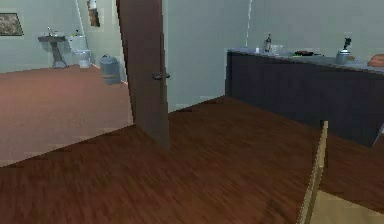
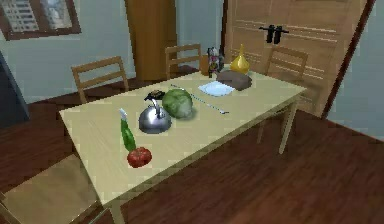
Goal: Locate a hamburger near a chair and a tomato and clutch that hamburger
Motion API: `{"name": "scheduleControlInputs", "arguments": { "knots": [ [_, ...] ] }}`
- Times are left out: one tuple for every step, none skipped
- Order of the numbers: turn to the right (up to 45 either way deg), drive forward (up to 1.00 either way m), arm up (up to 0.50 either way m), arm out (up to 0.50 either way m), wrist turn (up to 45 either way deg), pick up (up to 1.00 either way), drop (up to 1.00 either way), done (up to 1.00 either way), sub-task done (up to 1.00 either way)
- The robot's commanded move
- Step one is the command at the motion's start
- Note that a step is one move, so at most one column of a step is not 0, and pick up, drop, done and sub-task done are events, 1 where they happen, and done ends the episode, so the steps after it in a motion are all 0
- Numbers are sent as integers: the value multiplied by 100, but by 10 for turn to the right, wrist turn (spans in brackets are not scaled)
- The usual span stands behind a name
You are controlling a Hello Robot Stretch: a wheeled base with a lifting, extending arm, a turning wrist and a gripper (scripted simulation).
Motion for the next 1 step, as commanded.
{"name": "scheduleControlInputs", "arguments": {
  "knots": [
    [-90,0,0,0,0,0,0,0,0]
  ]
}}
